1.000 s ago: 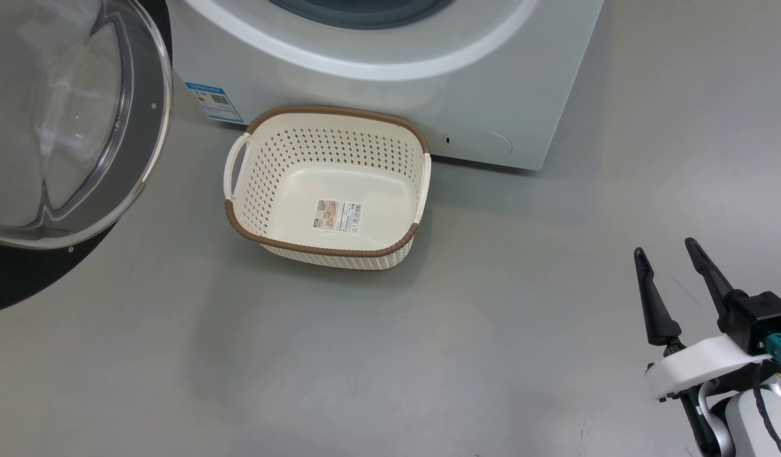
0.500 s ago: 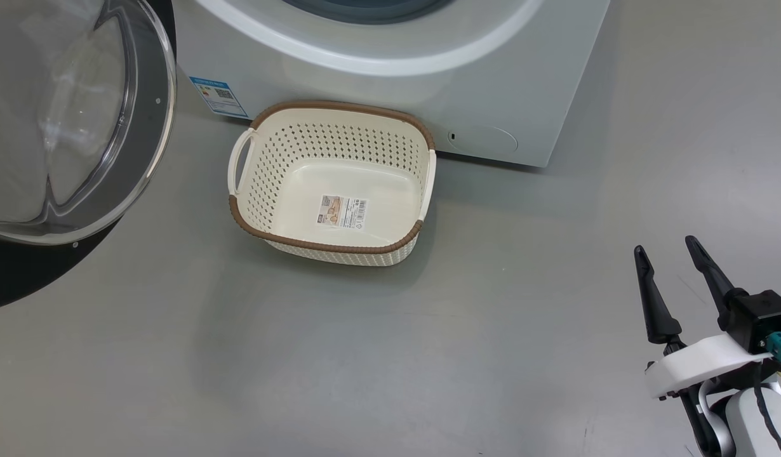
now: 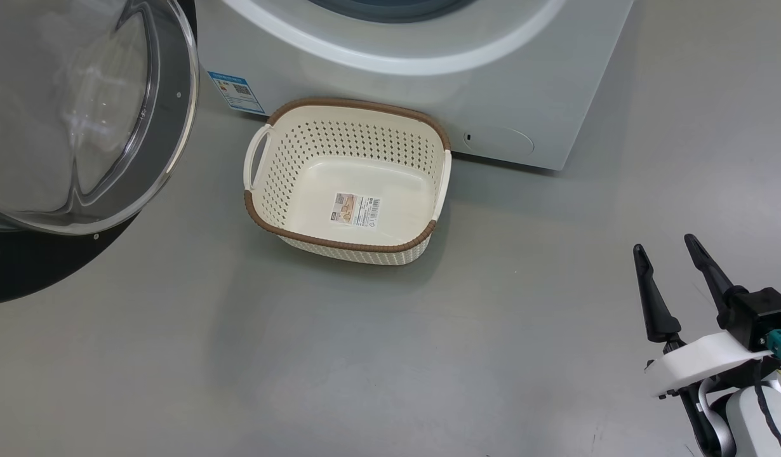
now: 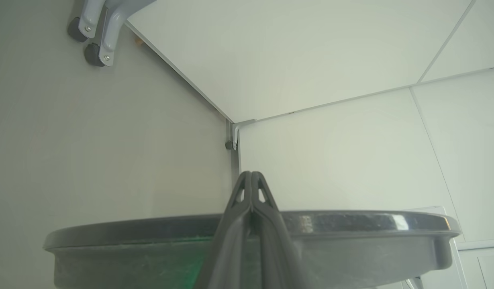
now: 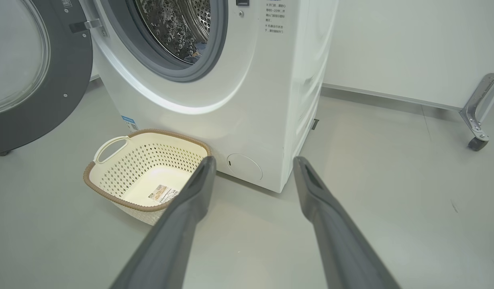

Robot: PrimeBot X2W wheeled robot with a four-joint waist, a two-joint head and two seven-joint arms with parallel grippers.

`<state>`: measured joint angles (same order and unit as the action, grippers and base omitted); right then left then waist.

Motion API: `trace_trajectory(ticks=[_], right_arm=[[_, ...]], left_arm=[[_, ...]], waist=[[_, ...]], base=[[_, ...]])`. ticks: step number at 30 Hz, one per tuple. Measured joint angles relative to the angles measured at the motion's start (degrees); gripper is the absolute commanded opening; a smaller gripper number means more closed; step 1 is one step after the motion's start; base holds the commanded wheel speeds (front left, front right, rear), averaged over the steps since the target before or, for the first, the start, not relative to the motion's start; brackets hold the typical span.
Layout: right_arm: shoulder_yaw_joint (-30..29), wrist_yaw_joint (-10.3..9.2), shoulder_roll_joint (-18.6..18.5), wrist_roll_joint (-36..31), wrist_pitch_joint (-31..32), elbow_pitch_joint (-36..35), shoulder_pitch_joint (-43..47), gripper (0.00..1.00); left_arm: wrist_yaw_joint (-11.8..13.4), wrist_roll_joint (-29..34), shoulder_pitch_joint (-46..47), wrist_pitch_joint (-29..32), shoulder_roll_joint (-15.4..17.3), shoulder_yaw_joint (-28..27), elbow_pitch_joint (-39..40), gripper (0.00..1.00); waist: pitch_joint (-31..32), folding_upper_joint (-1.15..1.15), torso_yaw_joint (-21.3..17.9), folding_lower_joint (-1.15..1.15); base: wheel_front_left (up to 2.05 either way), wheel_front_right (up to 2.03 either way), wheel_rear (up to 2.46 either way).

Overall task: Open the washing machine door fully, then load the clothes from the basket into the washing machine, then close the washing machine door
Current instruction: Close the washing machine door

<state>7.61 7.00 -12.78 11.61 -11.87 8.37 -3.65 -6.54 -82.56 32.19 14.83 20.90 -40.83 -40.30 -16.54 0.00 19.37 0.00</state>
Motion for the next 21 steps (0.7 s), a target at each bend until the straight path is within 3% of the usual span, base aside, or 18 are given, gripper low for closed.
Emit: trace_trajectory(ticks=[21], right_arm=[[0.5,0.00,-0.1,0.1,0.5,0.0,0.0,1.00]], left_arm=[[-0.5,-2.7,-1.6,9.6,0.2,2.2,0.8,0.00]], waist=[[0.7,0.00,1.8,0.00]], base=[[0.00,0.00,0.00]])
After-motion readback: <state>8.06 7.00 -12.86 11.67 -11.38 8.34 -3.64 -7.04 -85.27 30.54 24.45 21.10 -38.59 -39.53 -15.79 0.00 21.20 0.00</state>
